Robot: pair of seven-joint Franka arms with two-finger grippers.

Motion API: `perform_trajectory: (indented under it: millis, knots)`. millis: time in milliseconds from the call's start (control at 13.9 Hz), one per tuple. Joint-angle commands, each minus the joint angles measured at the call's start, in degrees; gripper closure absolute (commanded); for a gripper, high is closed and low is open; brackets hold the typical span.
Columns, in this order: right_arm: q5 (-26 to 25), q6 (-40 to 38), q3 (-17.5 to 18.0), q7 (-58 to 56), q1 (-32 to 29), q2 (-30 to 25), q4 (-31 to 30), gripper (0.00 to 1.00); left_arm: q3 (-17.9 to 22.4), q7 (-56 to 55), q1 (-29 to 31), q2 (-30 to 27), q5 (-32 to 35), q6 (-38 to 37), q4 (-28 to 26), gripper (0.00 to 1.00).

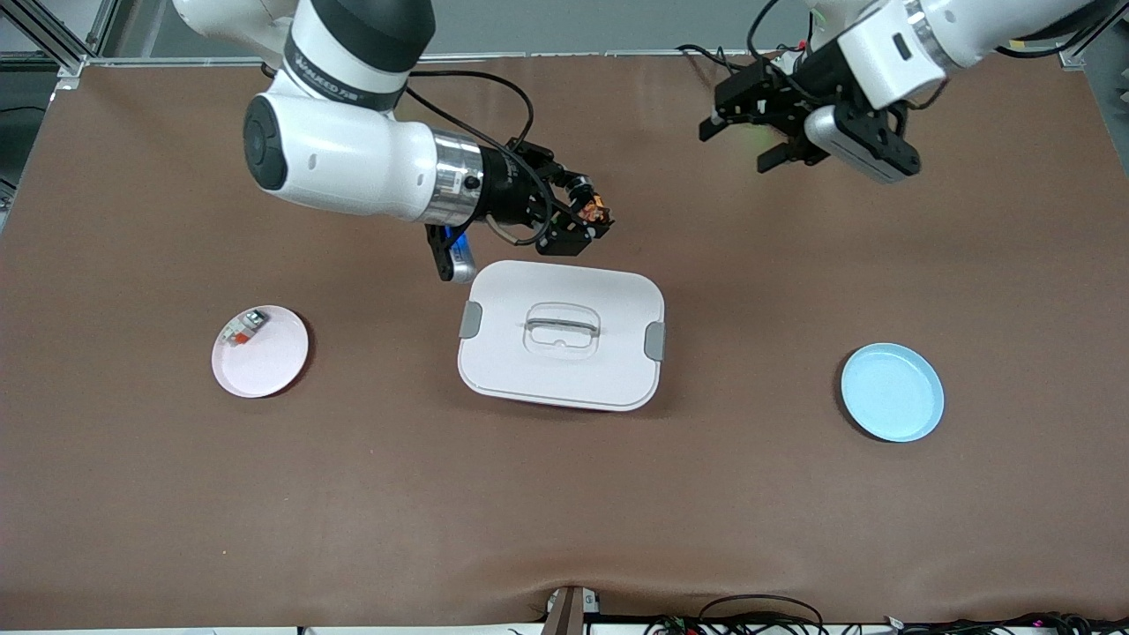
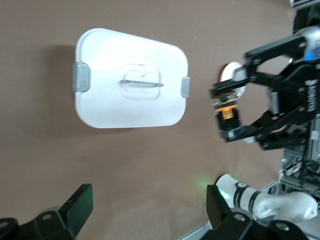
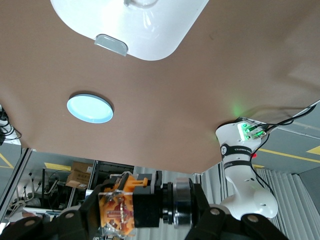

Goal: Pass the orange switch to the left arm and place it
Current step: 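Reach the left gripper to the switch held by the right gripper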

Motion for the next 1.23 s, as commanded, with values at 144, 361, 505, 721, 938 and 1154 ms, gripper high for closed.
perform_trajectory:
  millis: [144,361,505,721,938,1154]
  knots:
    - [-1.21,-0.13,-0.72,2.17,0.84,0.62,1.74,0.88,-5.52,-6.55,0.64,-1.67,-4.47,8.41,-4.19,0.0]
    - [-1.21,-0.21,-0.72,2.08,0.75,0.62,1.83,0.88,-8.07,-11.13,0.64,-0.44,-6.67,12.36,-4.28,0.0]
    - [-1.21,-0.21,-0.72,2.08,0.67,0.62,1.74,0.88,-10.09,-12.28,0.55,1.05,-6.67,16.57,-4.28,0.0]
    - [-1.21,-0.13,-0.81,2.08,0.75,0.71,1.83,0.88,-12.11,-13.42,0.47,3.51,-6.67,21.77,-4.1,0.04]
    - [-1.21,-0.13,-0.81,2.08,0.67,0.71,1.74,0.88,-13.52,-13.87,0.29,6.15,-6.67,26.68,-4.01,0.11]
    - [-1.21,-0.13,-0.81,1.99,0.67,0.8,1.74,0.88,-14.58,-14.04,0.2,8.61,-6.67,31.35,-3.66,0.14]
